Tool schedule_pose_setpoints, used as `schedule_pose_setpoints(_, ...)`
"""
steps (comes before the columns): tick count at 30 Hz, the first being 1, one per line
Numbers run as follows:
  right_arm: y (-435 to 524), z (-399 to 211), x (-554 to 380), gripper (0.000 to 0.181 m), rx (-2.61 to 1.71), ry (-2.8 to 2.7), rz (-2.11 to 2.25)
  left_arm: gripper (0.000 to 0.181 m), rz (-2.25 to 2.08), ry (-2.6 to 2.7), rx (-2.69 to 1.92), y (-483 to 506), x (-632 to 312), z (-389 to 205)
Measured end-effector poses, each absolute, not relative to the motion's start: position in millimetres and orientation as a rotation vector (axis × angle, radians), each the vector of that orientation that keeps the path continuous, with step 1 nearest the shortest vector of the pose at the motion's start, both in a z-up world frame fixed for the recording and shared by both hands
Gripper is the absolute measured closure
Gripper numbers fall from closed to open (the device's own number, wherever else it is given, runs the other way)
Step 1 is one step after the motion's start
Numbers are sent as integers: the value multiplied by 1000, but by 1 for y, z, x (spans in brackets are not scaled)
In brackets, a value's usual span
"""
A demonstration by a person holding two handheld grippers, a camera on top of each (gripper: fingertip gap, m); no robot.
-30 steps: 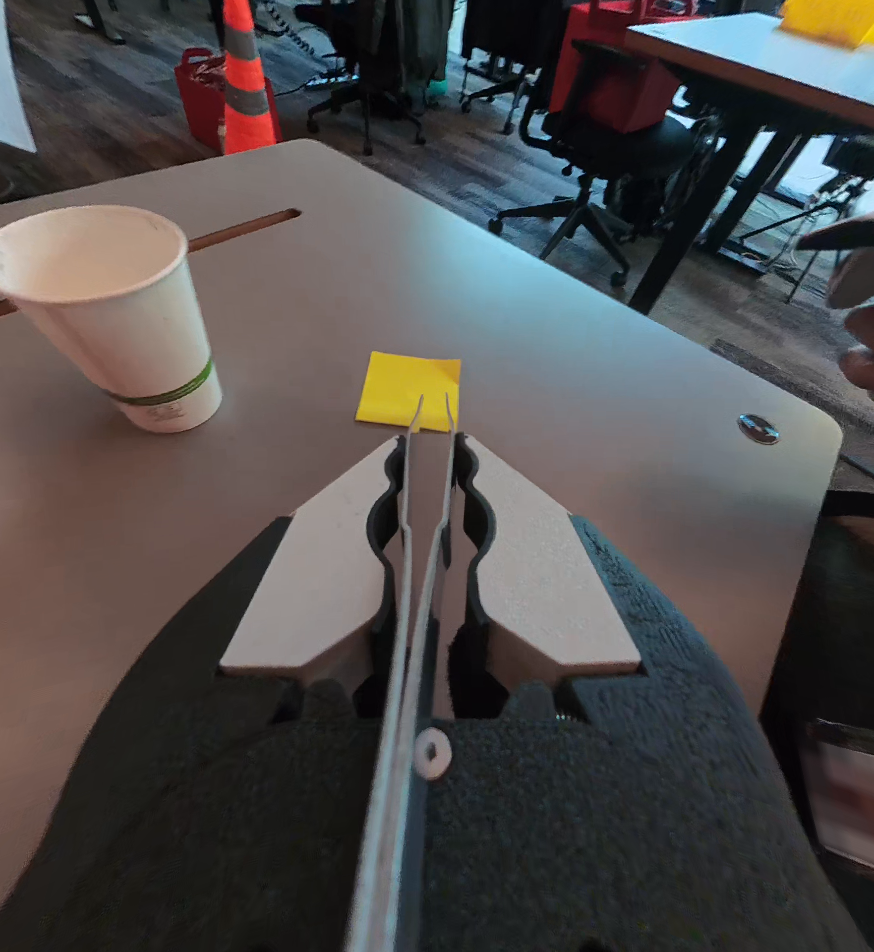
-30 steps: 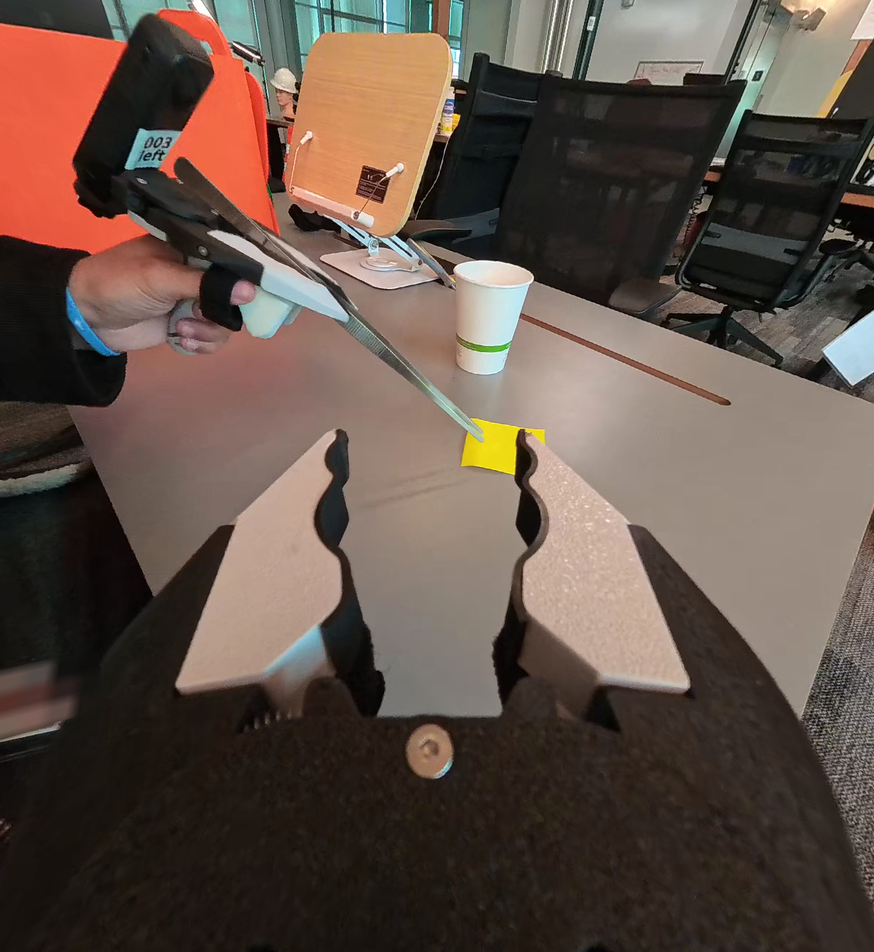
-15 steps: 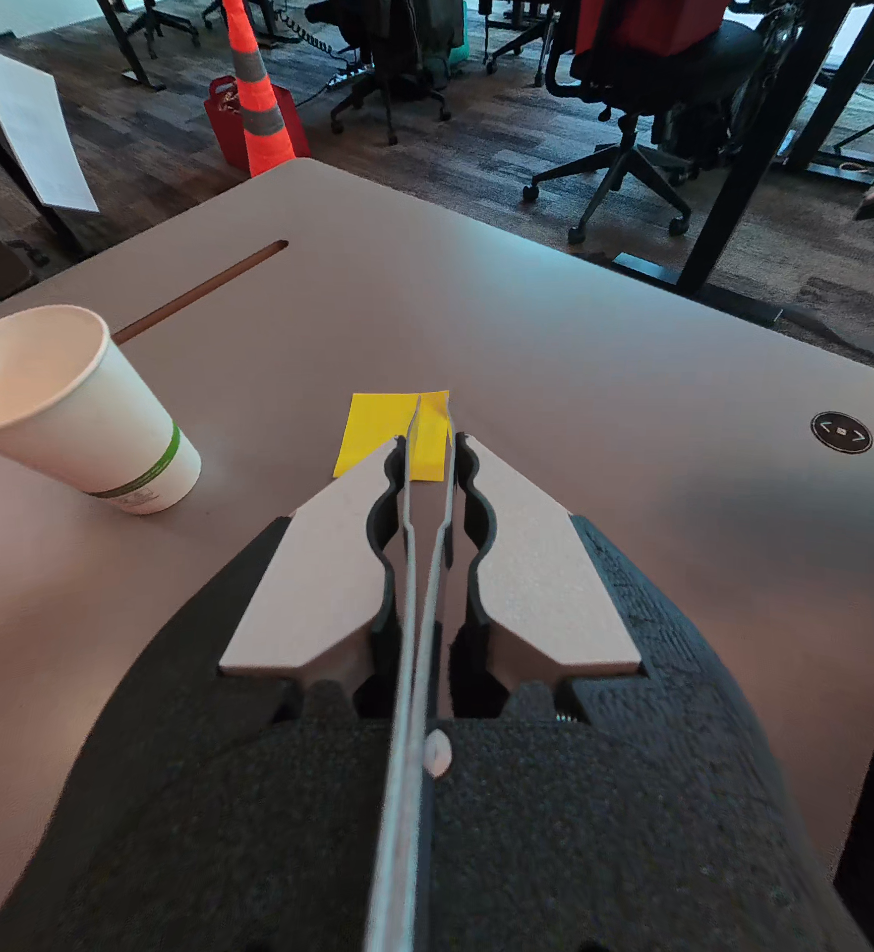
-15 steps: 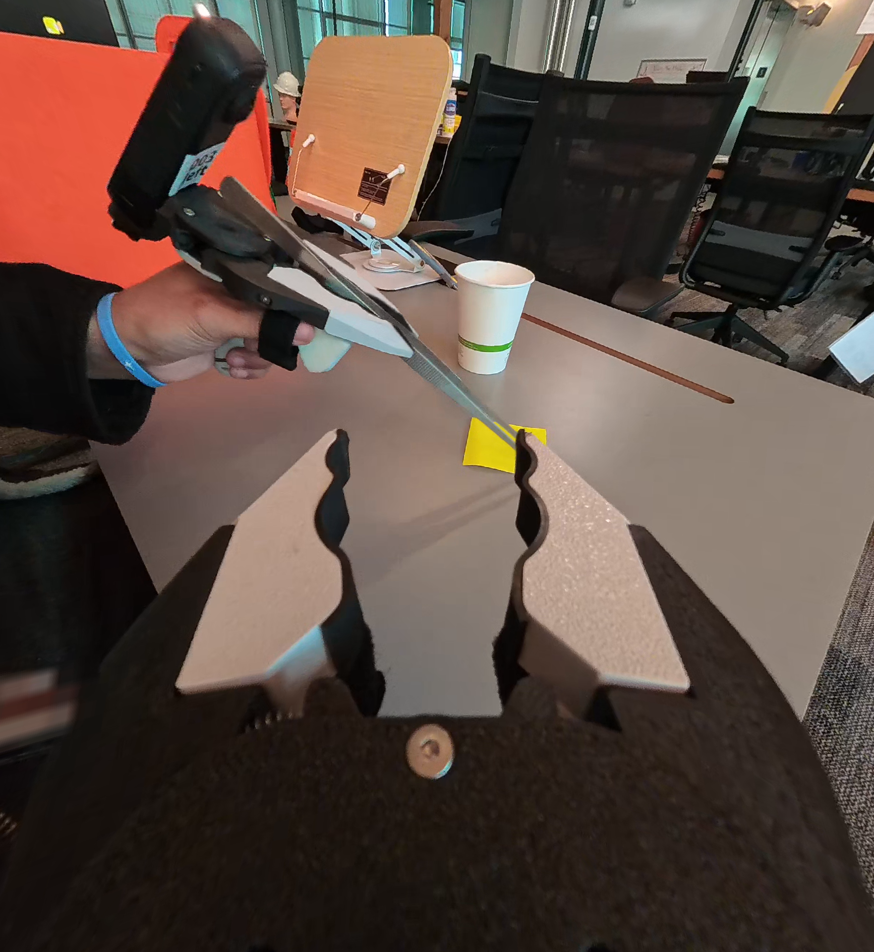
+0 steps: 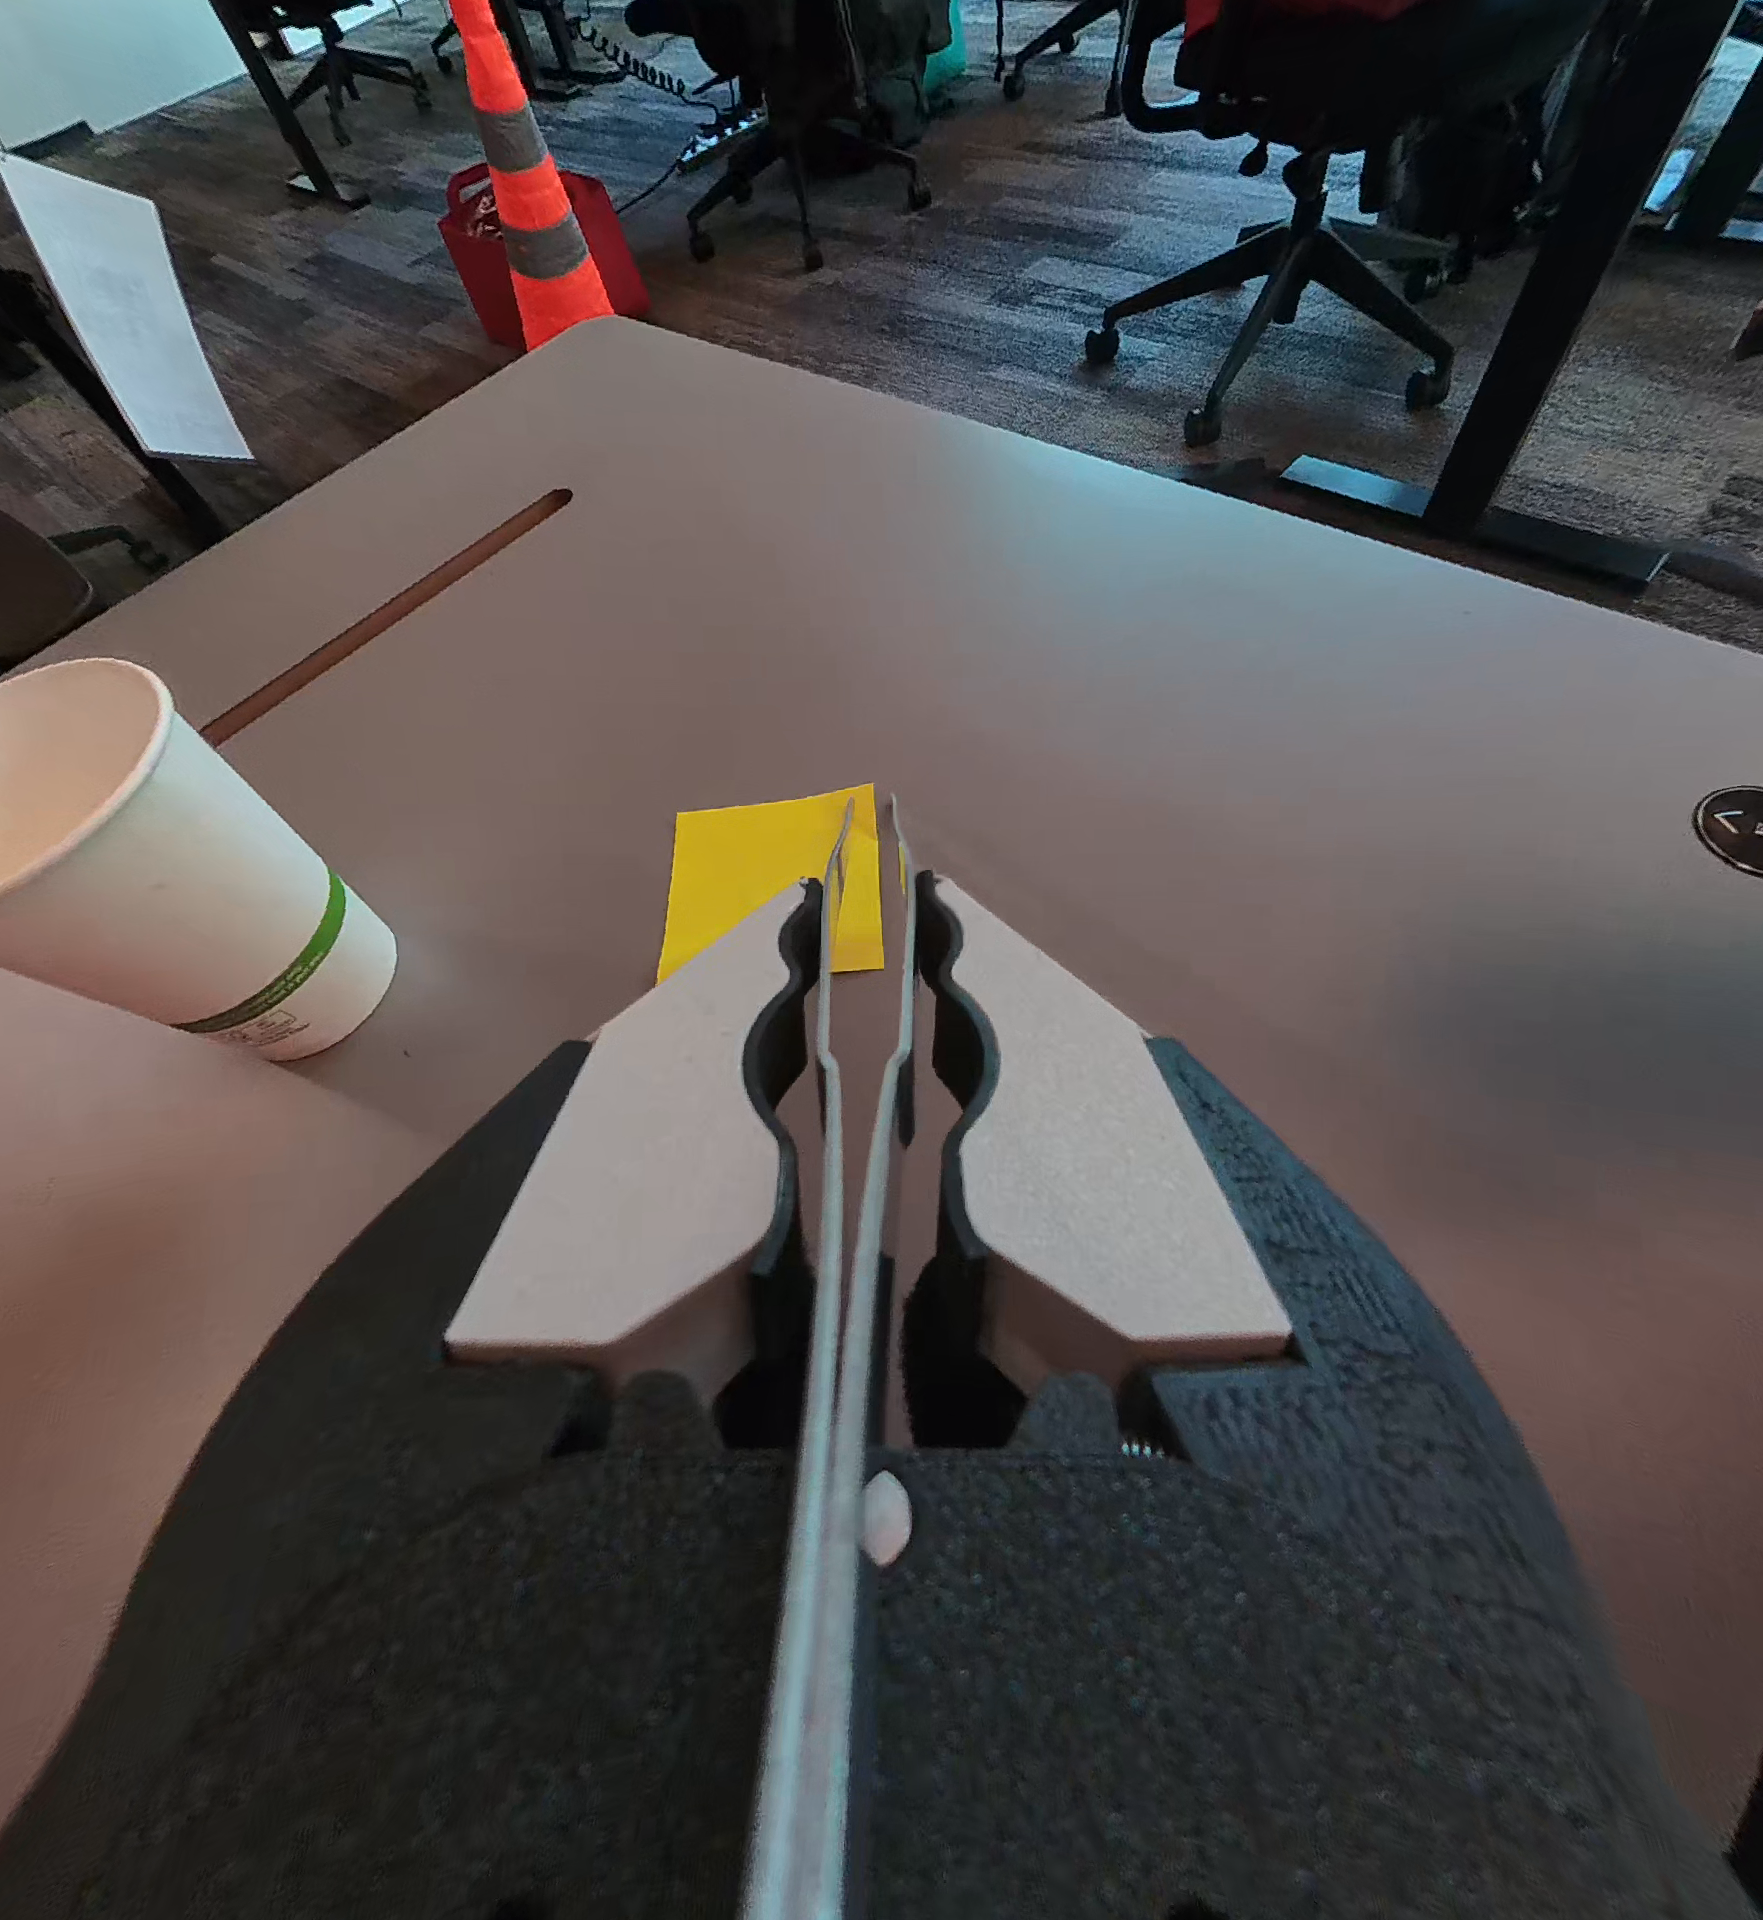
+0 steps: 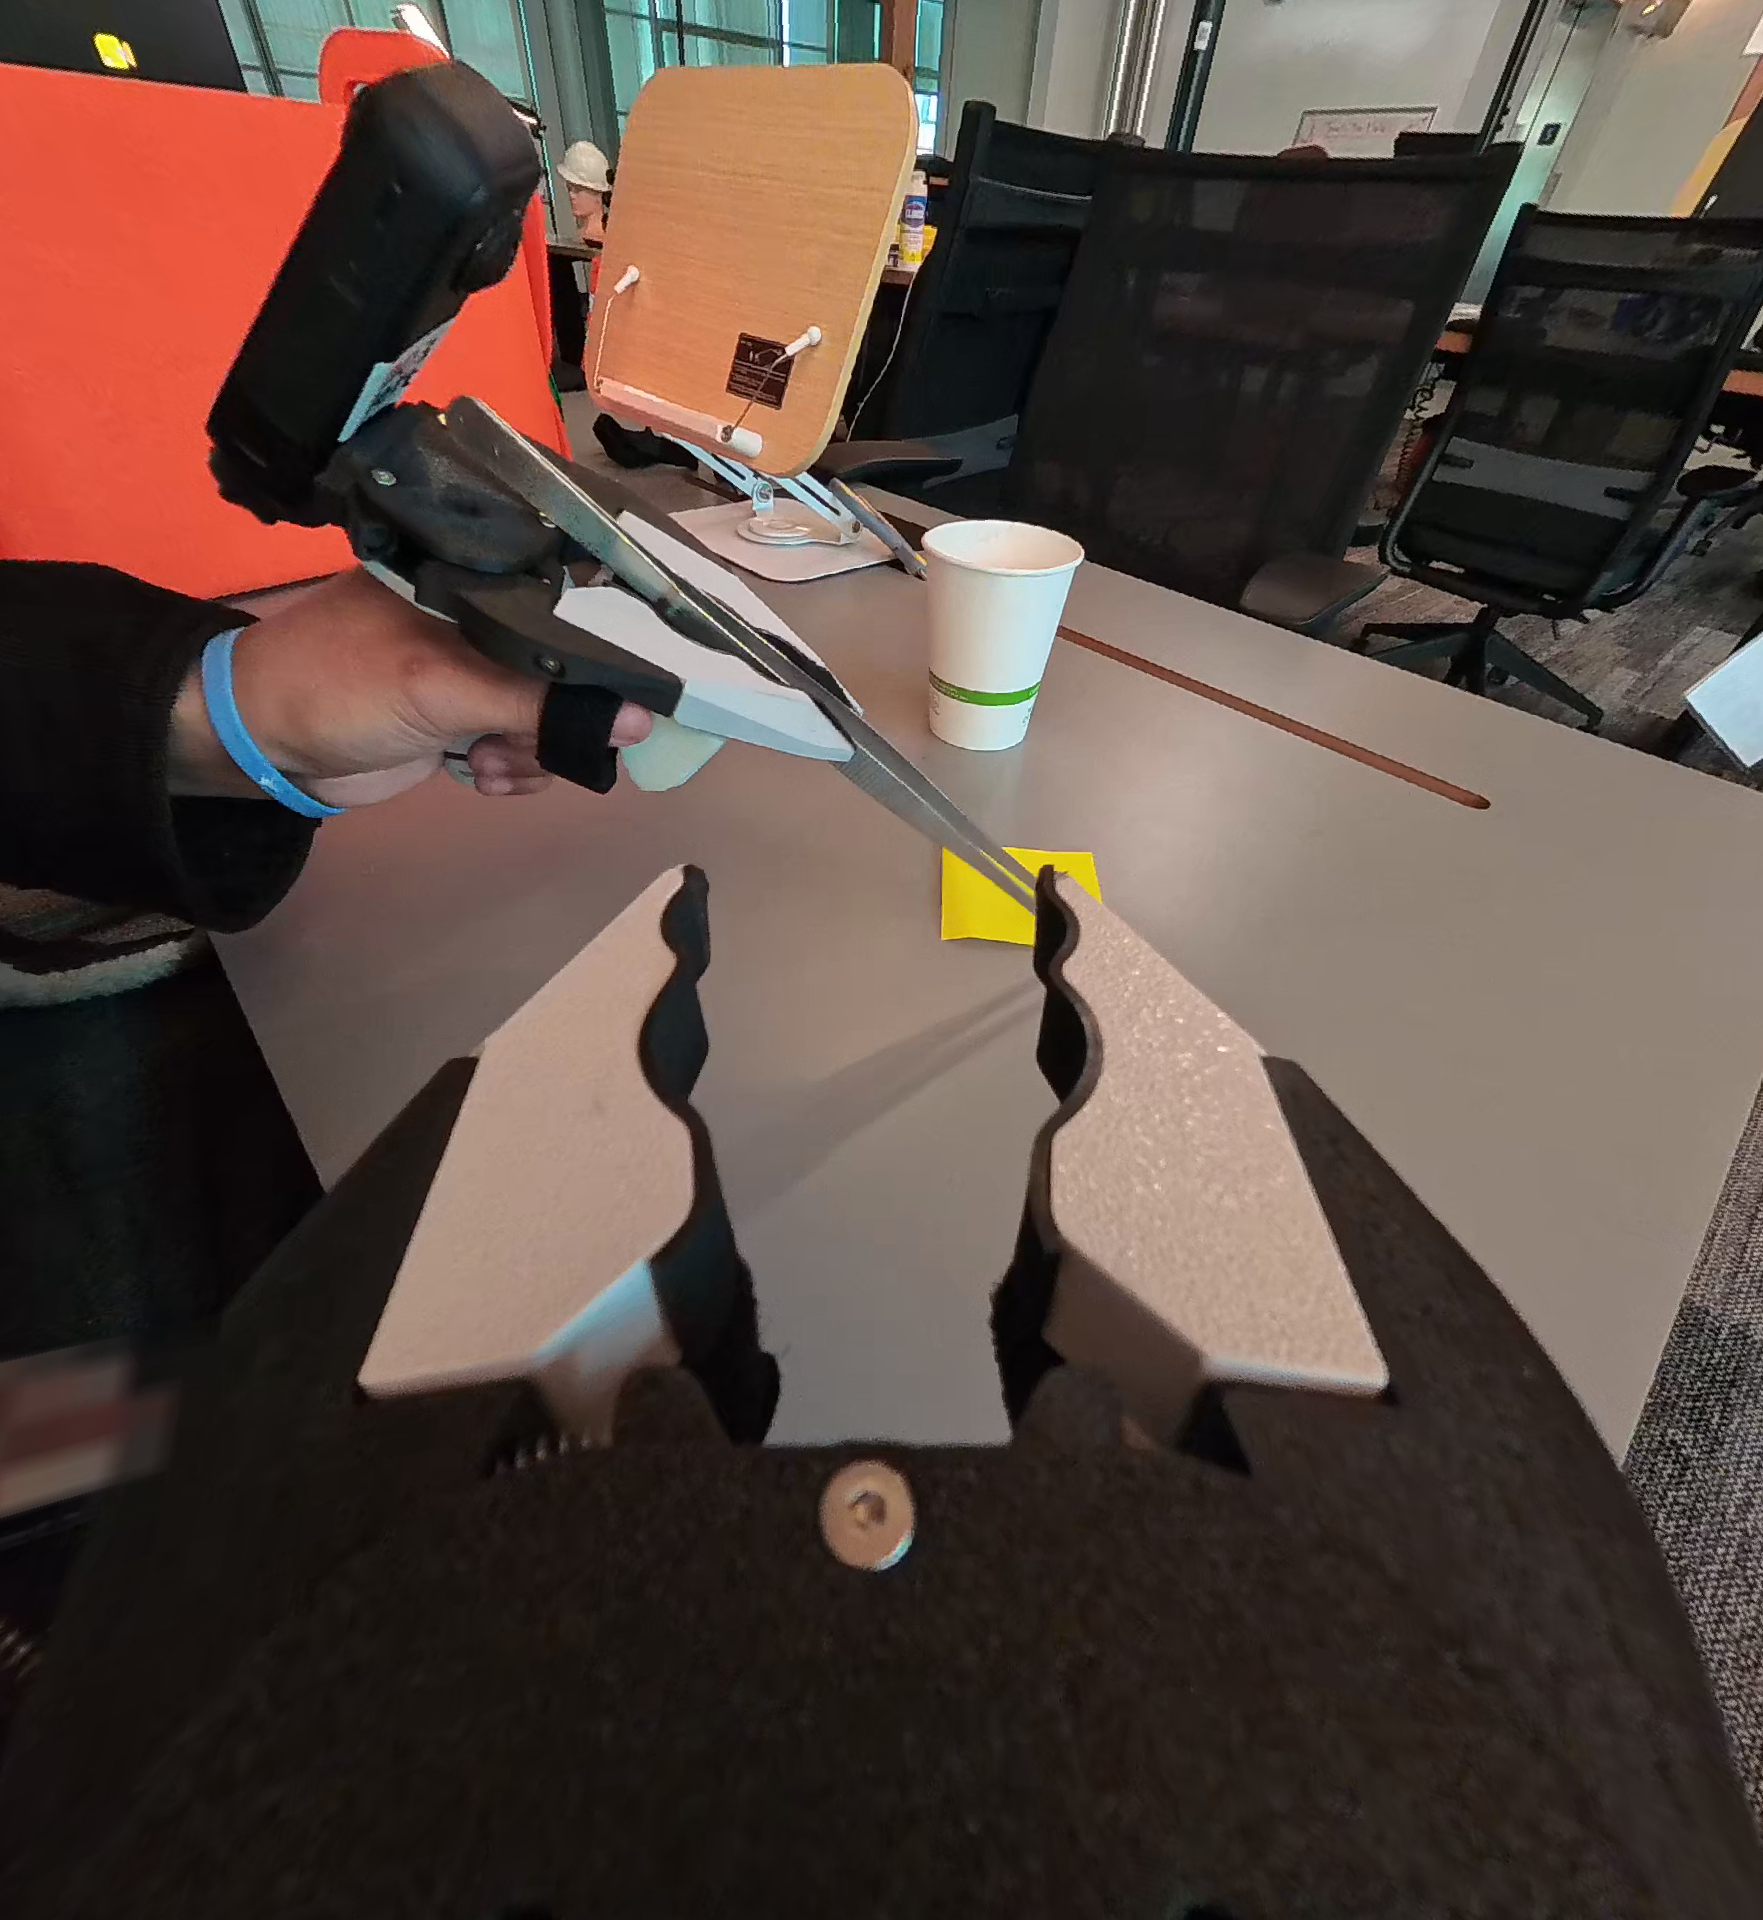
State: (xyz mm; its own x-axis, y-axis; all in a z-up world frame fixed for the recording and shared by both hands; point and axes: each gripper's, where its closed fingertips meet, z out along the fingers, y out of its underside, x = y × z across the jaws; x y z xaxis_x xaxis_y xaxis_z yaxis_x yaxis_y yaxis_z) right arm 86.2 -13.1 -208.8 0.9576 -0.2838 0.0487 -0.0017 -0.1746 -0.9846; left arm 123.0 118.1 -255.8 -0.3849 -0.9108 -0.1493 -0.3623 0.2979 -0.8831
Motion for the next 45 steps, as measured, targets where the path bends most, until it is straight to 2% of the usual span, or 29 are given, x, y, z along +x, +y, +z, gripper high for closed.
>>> schedule_pose_setpoints(10,-13,-209,86,120,-1733,217,-250,171,-973,1902,-1134,126,121,-254)
schedule_pose_setpoints(22,-13,-209,86,121,-1737,213,-255,172,-947,1862,-1089,145,114,-223)
schedule_pose_setpoints(39,-13,-209,86,122,-1737,209,-258,172,-965,1546,-1066,248,126,-87)
schedule_pose_setpoints(45,-13,-209,86,122,-1740,210,-260,172,-972,1527,-1085,265,136,-77)
